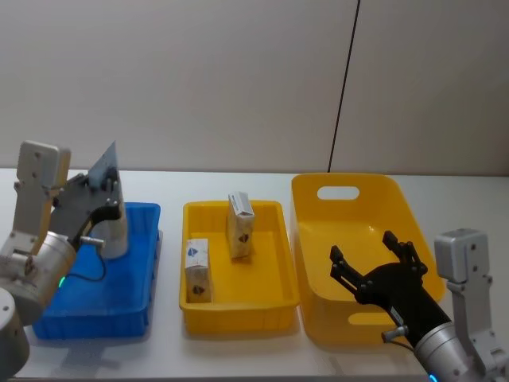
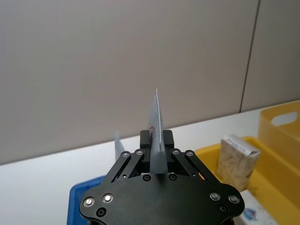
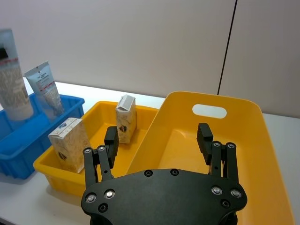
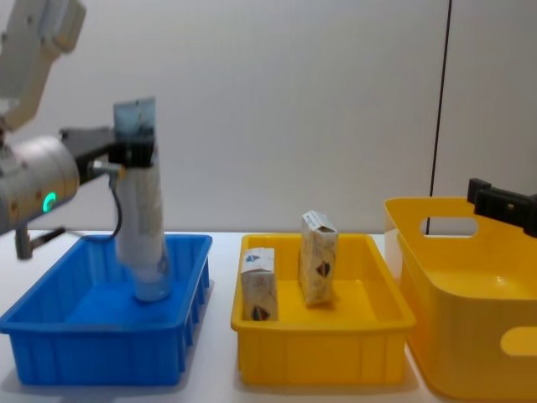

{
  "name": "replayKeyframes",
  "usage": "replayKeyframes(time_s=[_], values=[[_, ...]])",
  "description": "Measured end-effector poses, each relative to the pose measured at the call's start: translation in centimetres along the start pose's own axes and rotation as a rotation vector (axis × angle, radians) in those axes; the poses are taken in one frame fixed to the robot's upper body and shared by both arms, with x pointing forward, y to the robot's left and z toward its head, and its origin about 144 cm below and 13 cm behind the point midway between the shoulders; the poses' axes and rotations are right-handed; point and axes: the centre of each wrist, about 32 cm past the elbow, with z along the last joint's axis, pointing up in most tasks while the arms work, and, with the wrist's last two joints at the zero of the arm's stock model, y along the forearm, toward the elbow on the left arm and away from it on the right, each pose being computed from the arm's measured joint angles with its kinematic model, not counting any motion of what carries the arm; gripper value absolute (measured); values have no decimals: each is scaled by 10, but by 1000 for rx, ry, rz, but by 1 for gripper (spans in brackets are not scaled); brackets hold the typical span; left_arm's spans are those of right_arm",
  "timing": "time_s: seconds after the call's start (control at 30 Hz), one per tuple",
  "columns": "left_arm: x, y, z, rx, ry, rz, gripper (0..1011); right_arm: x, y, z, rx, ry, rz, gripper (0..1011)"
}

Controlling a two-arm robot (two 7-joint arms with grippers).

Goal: Bimanual collaborative sorting of washing and personal care products

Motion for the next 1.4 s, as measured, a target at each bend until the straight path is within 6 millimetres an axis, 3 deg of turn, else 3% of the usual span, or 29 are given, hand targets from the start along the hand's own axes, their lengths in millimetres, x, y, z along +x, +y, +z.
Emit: replayKeyframes(time_s=[0.23, 0.57, 1.4], values=[[1, -2, 26, -81, 17, -93, 143, 0, 0, 0, 0, 0, 0, 1002], [0, -6, 49, -152, 59, -220, 143, 0, 0, 0, 0, 0, 0, 1002], [-16, -25, 70, -216, 196, -564, 143, 0, 0, 0, 0, 0, 0, 1002]])
